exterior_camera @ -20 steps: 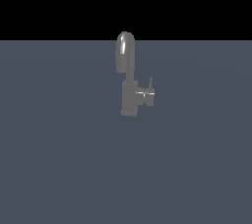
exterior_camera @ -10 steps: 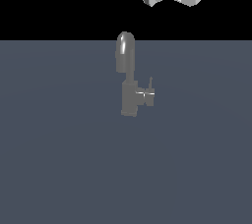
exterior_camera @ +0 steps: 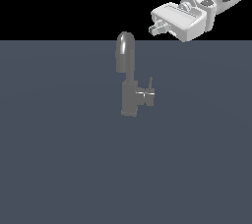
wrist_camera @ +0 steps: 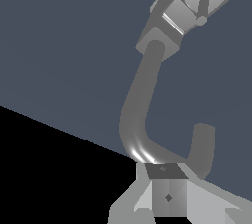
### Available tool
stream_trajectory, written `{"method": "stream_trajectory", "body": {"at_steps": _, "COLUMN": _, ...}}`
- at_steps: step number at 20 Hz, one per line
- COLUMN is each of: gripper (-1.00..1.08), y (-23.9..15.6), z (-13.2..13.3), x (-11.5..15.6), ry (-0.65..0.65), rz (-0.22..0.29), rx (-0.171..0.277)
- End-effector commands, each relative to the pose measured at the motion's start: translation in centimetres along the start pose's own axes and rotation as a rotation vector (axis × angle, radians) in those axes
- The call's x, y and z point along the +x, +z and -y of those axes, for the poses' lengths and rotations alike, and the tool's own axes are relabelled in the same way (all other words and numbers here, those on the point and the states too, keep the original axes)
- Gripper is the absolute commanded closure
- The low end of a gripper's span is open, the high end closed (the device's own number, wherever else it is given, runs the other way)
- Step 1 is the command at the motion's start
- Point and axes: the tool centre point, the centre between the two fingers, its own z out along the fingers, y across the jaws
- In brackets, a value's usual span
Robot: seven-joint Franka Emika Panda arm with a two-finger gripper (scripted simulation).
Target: Turn on the faucet by rotating a designated handle.
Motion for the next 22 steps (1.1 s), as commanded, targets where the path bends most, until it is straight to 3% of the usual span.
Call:
{"method": "stream_trajectory", "body": {"at_steps": 1, "gripper": 1.08, "y": 0.2, "z": 0.0, "x": 2.4, "ry": 0.06, "rz": 0.05, "rx": 0.058}}
{"method": "stream_trajectory", "body": {"at_steps": 12, "gripper": 1.08, "y": 2.9, "z": -1.6, "x": 11.9, "ry": 0.316, "rz": 0.257, "rx": 0.305}}
{"method": "stream_trajectory", "body": {"at_steps": 17, "gripper": 1.08, "y": 4.3, "z": -2.3, "x": 14.6, "ry": 0.394, "rz": 0.319, "rx": 0.378}}
{"method": "stream_trajectory", "body": {"at_steps": 22, "gripper": 1.08, "y": 5.3, "z": -2.8, "x": 16.0, "ry": 0.438, "rz": 0.355, "rx": 0.421}}
